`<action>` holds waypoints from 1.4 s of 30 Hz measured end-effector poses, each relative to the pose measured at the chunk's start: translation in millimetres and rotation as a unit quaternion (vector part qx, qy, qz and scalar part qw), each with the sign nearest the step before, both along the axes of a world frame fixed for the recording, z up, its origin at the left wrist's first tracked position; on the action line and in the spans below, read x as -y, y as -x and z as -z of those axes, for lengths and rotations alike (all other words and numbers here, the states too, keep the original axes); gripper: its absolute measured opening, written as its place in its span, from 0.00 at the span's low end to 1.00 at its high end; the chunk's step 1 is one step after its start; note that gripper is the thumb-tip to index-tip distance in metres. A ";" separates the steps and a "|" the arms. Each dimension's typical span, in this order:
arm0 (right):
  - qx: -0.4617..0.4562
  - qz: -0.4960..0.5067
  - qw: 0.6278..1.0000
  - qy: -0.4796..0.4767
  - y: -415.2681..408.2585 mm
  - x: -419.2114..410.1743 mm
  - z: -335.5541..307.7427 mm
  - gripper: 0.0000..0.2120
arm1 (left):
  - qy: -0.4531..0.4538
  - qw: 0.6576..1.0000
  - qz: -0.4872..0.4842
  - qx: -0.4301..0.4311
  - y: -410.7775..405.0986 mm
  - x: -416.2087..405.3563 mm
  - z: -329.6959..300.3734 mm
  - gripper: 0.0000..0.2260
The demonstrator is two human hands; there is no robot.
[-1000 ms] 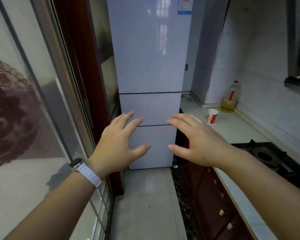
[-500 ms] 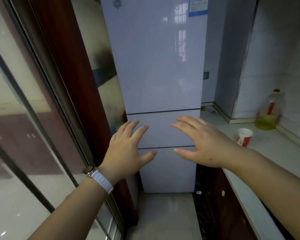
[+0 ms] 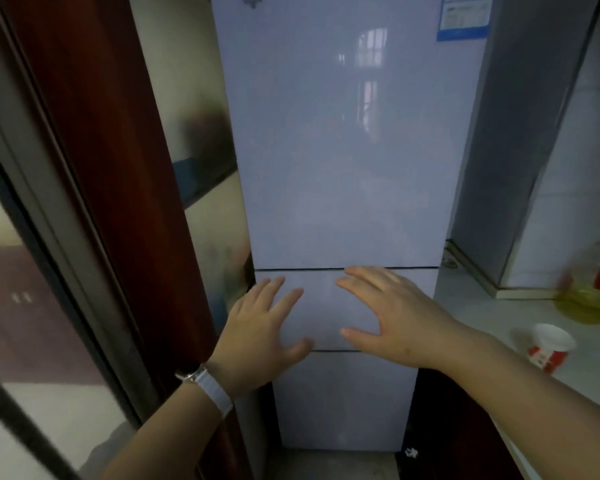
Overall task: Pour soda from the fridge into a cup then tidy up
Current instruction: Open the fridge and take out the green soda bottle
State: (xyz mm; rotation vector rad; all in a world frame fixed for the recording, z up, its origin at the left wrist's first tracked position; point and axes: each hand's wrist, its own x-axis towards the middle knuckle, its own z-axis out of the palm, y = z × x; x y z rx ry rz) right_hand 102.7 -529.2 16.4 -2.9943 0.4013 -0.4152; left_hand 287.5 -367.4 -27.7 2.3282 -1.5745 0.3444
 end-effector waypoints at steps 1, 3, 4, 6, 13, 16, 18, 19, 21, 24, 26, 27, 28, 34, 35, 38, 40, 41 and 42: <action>-0.002 0.003 1.000 -0.001 -18.0 6.1 -0.7 0.38 | 0.004 1.000 -0.001 -0.004 -18.1 10.2 0.9 0.40; 0.003 0.009 1.000 -0.001 -51.0 18.6 -3.4 0.39 | 0.018 1.000 -0.005 -0.020 -51.8 28.2 2.6 0.38; 0.007 0.010 1.000 0.000 -65.5 23.6 -4.5 0.39 | 0.020 0.999 -0.004 -0.029 -67.2 36.7 3.7 0.37; 0.015 0.014 1.000 0.000 -91.3 31.6 -6.5 0.39 | 0.034 0.998 0.001 -0.044 -94.9 52.3 5.6 0.36; 0.005 0.000 1.000 -0.008 -152.4 58.8 0.2 0.35 | 0.069 0.996 -0.005 -0.056 -146.8 87.3 10.6 0.34; 0.012 -0.011 1.000 -0.012 -173.1 72.8 -3.1 0.34 | 0.105 0.988 -0.027 -0.107 -164.3 106.4 14.5 0.35; 0.015 -0.024 1.000 -0.006 -185.1 82.3 -3.5 0.34 | 0.131 0.979 -0.046 -0.151 -171.5 120.1 16.7 0.36; 0.011 -0.030 0.999 -0.004 -190.1 86.3 -3.2 0.34 | 0.139 0.972 -0.054 -0.181 -174.0 126.3 17.4 0.35; 0.007 -0.043 0.999 -0.008 -200.1 95.6 -4.3 0.35 | 0.160 0.956 -0.070 -0.237 -180.2 138.4 18.8 0.35; 0.006 -0.068 0.998 -0.002 -214.7 111.3 -12.1 0.35 | 0.207 0.917 -0.087 -0.330 -197.7 156.7 13.1 0.36; 0.016 -0.080 0.997 0.008 -222.9 122.2 -18.1 0.35 | 0.269 0.874 -0.112 -0.390 -208.3 169.9 5.2 0.32; 0.020 -0.085 0.996 0.010 -226.0 127.0 -20.9 0.34 | 0.295 0.852 -0.132 -0.413 -211.9 176.9 0.3 0.30; 0.022 -0.090 0.996 0.011 -229.0 132.0 -23.2 0.34 | 0.320 0.830 -0.155 -0.430 -217.1 184.8 -1.5 0.35; 0.033 -0.106 0.993 0.029 -248.5 152.2 -31.6 0.34 | 0.392 0.785 -0.193 -0.440 -242.6 218.2 -1.5 0.44; 0.033 -0.108 0.993 0.031 -251.1 154.0 -32.0 0.34 | 0.401 0.784 -0.194 -0.431 -246.2 221.2 -2.8 0.44; 0.036 -0.113 0.992 0.032 -257.0 157.7 -32.5 0.35 | 0.413 0.774 -0.185 -0.443 -259.5 231.9 -5.1 0.46; 0.041 -0.115 0.992 0.031 -260.7 159.6 -32.0 0.35 | 0.403 0.769 -0.156 -0.471 -269.7 239.2 -2.2 0.43; 0.043 -0.115 0.992 0.029 -262.0 160.6 -31.7 0.34 | 0.393 0.775 -0.141 -0.475 -272.4 242.3 -0.7 0.39; 0.043 -0.115 0.992 0.027 -263.2 162.1 -30.5 0.34 | 0.385 0.782 -0.133 -0.472 -275.1 245.3 1.4 0.37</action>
